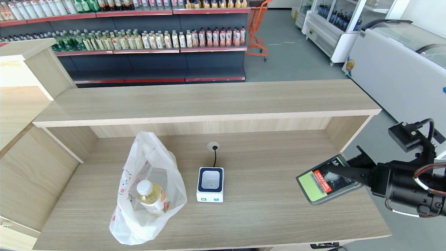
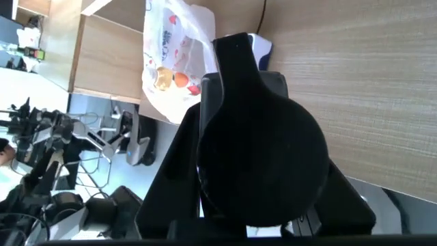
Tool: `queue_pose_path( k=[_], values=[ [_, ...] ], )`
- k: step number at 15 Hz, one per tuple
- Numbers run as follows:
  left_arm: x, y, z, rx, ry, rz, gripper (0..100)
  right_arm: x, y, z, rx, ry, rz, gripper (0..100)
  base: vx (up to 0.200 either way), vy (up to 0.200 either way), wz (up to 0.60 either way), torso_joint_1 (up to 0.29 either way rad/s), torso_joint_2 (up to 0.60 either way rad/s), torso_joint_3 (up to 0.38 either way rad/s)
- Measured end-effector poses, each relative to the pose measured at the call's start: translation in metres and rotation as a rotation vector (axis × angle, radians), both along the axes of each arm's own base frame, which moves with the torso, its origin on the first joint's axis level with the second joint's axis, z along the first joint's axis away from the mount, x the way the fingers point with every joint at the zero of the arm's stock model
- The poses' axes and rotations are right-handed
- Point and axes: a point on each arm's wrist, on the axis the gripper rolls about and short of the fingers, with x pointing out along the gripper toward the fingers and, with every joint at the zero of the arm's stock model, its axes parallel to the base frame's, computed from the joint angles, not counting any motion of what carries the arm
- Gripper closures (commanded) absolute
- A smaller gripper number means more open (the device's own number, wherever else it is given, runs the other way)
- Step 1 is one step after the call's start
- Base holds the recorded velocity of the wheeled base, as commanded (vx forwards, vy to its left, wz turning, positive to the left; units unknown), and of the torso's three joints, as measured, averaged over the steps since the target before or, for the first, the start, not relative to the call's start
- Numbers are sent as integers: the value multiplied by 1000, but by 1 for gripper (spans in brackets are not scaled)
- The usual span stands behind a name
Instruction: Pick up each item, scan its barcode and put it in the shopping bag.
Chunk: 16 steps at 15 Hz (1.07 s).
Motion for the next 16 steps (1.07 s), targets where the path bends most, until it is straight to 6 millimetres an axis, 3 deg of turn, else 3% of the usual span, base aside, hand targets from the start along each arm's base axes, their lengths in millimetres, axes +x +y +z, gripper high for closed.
queue_pose_path(
  k=[4, 7, 12, 16],
  values=[
    [0, 0, 0, 0, 0, 0, 0, 30, 8, -13, -130, -41, 51, 100, 0, 0, 0, 0, 0, 0],
    [0, 0, 0, 2, -1, 0, 0, 56, 27, -27, -215, -57, 104, 100, 0, 0, 0, 0, 0, 0],
    [0, 0, 0, 2, 0, 0, 0, 93, 61, -59, -254, -110, 122, 100, 0, 0, 0, 0, 0, 0],
    [0, 0, 0, 3, 0, 0, 0, 111, 76, -86, -258, -89, 146, 100, 0, 0, 0, 0, 0, 0]
  ],
)
